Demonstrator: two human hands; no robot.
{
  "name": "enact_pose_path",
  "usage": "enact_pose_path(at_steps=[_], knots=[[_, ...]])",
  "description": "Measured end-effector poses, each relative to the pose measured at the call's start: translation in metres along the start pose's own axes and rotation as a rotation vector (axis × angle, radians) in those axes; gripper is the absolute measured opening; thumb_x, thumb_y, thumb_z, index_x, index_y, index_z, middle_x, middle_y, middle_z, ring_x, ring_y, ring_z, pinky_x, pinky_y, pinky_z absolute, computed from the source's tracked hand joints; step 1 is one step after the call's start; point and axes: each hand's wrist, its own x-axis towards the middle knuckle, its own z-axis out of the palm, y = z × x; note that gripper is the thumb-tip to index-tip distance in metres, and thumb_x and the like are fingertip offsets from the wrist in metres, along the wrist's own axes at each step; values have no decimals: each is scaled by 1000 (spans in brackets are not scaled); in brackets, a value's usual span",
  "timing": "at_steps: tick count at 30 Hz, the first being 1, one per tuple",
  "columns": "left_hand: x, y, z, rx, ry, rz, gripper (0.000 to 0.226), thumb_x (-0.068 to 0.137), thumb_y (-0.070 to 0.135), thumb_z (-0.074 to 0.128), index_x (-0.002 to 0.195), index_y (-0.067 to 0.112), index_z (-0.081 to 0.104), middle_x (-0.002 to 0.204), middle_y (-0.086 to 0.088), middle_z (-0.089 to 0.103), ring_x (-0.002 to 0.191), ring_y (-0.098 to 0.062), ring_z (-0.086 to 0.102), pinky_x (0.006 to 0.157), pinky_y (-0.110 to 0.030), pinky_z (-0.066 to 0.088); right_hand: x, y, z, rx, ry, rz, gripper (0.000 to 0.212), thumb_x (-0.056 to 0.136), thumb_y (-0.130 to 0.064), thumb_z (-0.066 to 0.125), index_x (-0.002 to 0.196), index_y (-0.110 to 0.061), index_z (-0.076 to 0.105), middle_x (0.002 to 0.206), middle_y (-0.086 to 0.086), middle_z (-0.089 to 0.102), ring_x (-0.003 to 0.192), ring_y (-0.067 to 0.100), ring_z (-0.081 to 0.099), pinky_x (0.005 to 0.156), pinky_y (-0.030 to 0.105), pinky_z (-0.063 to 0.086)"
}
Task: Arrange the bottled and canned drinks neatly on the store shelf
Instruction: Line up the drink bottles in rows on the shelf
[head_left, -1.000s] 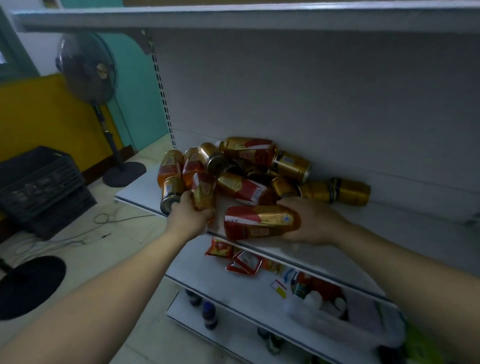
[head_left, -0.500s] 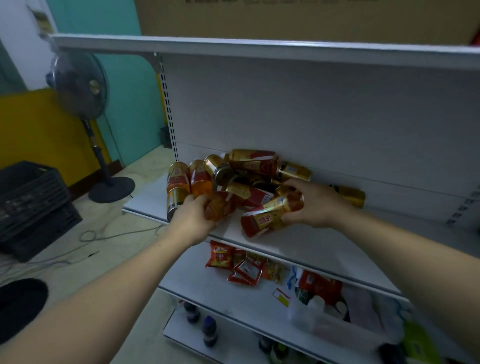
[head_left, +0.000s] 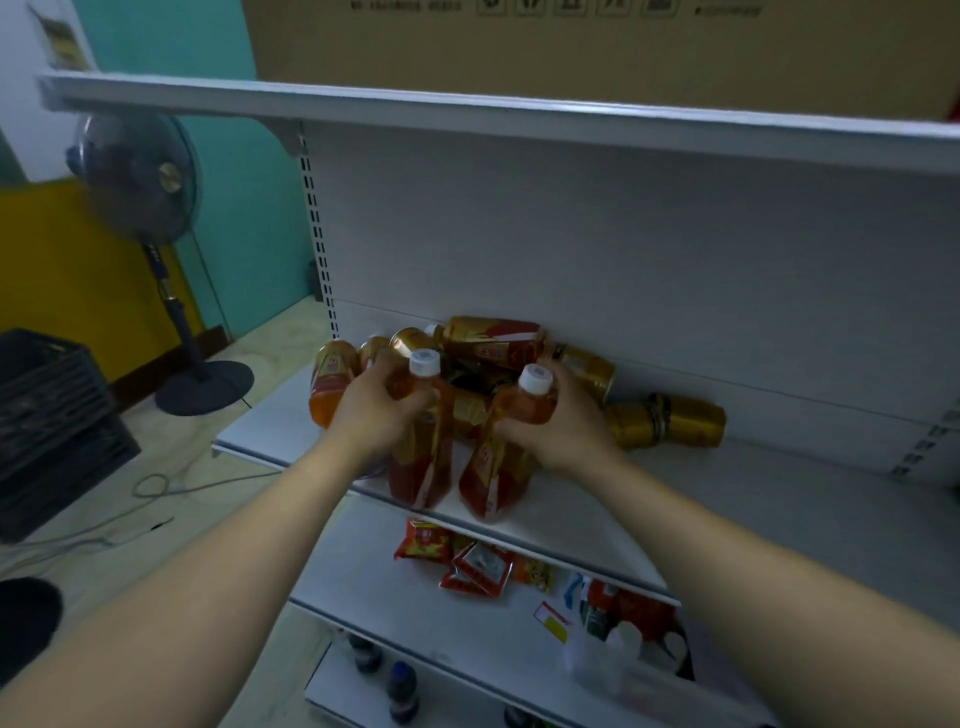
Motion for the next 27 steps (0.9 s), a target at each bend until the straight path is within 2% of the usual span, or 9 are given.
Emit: enact_pose_path(at_steps=[2,4,6,11,14,17,21,24,27], knots=[[0,-9,4,-30,-61,-46,52,86,26,67,133,23,46,107,8,60,101,-11,58,79,-19,43,-6,9,18,99,36,33,40,72,-26,80,107,-25,59,99,-8,64,92,7,61,80,28,45],[-7,-21,12,-84,-145,-87,81,77,20,76,143,25,29,121,4,57,110,-14,56,94,-31,46,-16,15,31,213,19,95,65,74,-25,80,127,-33,45,117,-8,57,106,9,55,91,31,44],[-15,-28,19,-64,-148,-83,98,71,11,79,145,28,18,125,2,54,114,-15,55,99,-34,44,-21,16,36,237,20,99,77,74,-26,80,132,-42,33,123,-10,52,111,10,52,94,32,43],[-15,-28,20,-100,-83,-39,100,69,8,80,145,24,17,121,4,50,112,-14,53,98,-32,42,-23,16,29,285,121,175,85,78,-19,78,143,-29,24,126,-4,49,115,15,50,96,32,41],[-17,-23,24,-117,-65,-39,98,66,9,82,142,21,22,119,3,53,111,-17,56,94,-32,44,-39,22,12,328,271,259,82,76,-16,79,140,-23,28,114,-5,53,108,18,55,91,33,44],[-26,-3,36,-170,-69,-46,97,67,11,83,142,18,22,114,4,54,105,-15,56,86,-29,44,-61,31,-13,351,374,304,69,75,-12,79,129,-23,36,101,-12,56,93,9,58,82,30,44],[-46,35,63,-230,-195,8,82,69,17,82,132,27,30,102,16,54,96,-8,57,86,-29,44,-93,41,-49,406,530,328,58,74,-13,80,118,-28,45,99,-10,60,88,4,59,75,25,46],[-65,65,92,-221,-305,76,88,67,24,83,139,32,32,113,12,55,105,-11,56,92,-31,46,-123,46,-82,429,631,314,54,77,-14,78,119,-28,46,101,-9,61,89,7,60,71,25,47],[-93,100,128,-231,-408,123,81,70,18,82,135,29,35,106,15,54,94,-3,55,81,-20,42,-157,55,-122,456,731,306,54,79,-15,76,121,-28,45,102,-7,61,90,8,61,75,27,50]])
